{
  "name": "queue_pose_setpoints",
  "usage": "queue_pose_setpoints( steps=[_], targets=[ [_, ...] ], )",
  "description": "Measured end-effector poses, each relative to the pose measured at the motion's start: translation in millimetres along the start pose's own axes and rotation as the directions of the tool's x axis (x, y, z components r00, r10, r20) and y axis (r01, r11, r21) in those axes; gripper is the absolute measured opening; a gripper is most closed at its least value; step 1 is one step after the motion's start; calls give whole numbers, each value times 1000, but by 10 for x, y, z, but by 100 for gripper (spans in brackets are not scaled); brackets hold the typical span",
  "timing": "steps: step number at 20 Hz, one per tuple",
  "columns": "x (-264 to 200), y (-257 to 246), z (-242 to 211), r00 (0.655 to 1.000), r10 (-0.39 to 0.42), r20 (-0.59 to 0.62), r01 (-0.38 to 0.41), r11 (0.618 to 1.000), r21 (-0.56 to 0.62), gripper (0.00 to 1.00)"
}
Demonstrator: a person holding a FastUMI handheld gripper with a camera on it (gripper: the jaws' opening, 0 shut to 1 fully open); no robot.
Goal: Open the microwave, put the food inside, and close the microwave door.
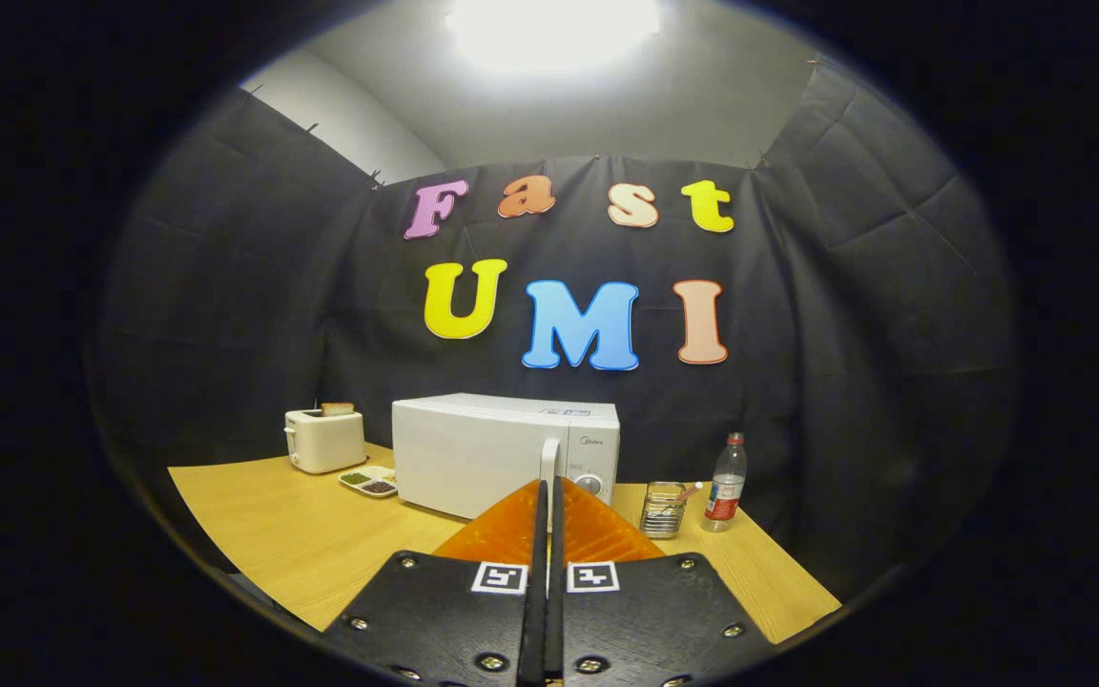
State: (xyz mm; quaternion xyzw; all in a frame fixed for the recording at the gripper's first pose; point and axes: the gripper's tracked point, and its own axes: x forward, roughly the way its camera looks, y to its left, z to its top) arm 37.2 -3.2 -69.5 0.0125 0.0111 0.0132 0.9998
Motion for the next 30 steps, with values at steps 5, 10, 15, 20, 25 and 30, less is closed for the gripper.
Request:
queue_pose_setpoints(
  steps=[5, 10, 15, 20, 25, 30],
  targets=[
    [94, -33, 53, 999, 1, -43, -1, 1000, 4, 1],
    [27, 3, 325, 998, -2, -63, 2, 1000, -7, 34],
    [-131, 19, 695, 999, -20, 50, 18, 999, 45, 95],
    [-133, 17, 576, 999, -37, 17, 38, 998, -42, 94],
    [-82, 101, 519, 1000, -26, 0, 26, 999, -41, 94],
    [-90, 54, 544, 999, -44, 14, 45, 998, -33, 94]
  ],
)
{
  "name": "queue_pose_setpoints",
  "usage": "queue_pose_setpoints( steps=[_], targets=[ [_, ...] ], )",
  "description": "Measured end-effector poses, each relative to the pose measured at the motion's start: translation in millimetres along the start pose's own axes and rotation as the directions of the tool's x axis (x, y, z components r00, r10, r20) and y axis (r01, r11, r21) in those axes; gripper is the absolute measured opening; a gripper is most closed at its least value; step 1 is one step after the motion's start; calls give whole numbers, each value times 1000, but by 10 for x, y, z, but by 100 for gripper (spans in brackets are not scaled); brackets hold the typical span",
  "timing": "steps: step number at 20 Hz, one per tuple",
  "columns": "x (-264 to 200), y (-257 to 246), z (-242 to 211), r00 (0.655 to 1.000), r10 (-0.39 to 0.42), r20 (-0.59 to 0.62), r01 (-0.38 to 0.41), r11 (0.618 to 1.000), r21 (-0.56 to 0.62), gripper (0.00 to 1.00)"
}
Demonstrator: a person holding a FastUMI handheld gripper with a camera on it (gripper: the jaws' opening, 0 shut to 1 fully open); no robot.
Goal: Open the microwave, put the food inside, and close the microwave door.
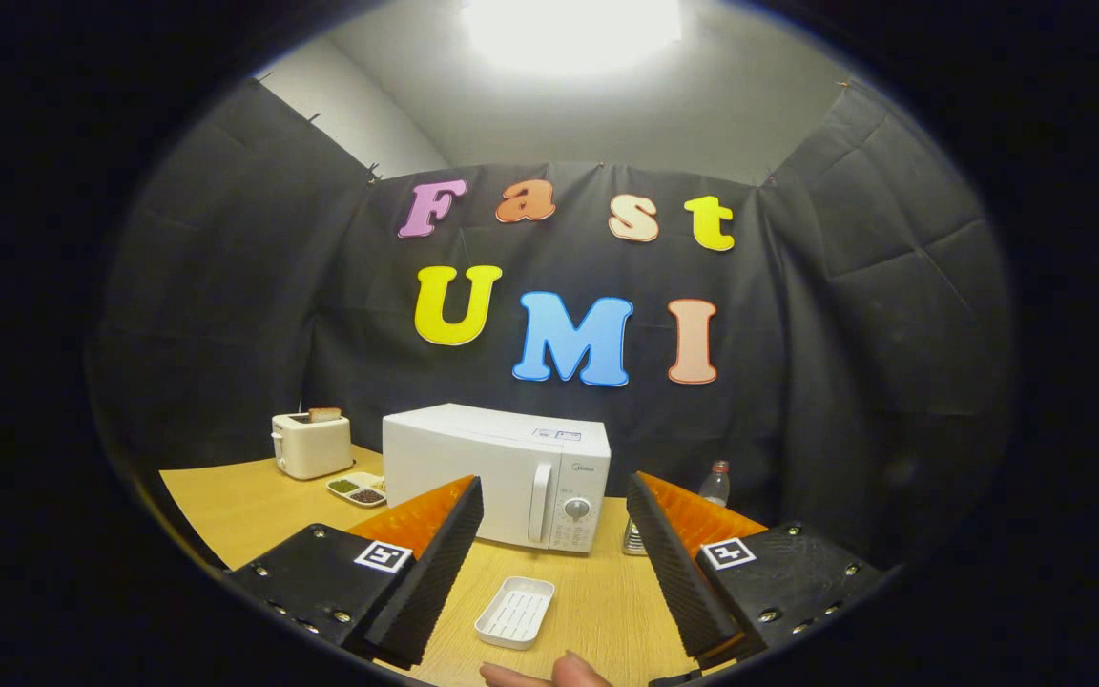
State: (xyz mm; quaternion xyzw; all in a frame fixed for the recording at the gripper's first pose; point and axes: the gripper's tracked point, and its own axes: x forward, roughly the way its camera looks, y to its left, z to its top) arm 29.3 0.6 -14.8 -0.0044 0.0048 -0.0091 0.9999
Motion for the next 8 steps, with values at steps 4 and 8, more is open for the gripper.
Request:
queue_pose_setpoints(
  steps=[4, 8],
  targets=[
    [-6, -20, 11, 1000, 1, 2, -1, 1000, 10, 94],
    [0, -9, 11, 1000, 6, 0, -6, 1000, 15, 94]
  ],
)
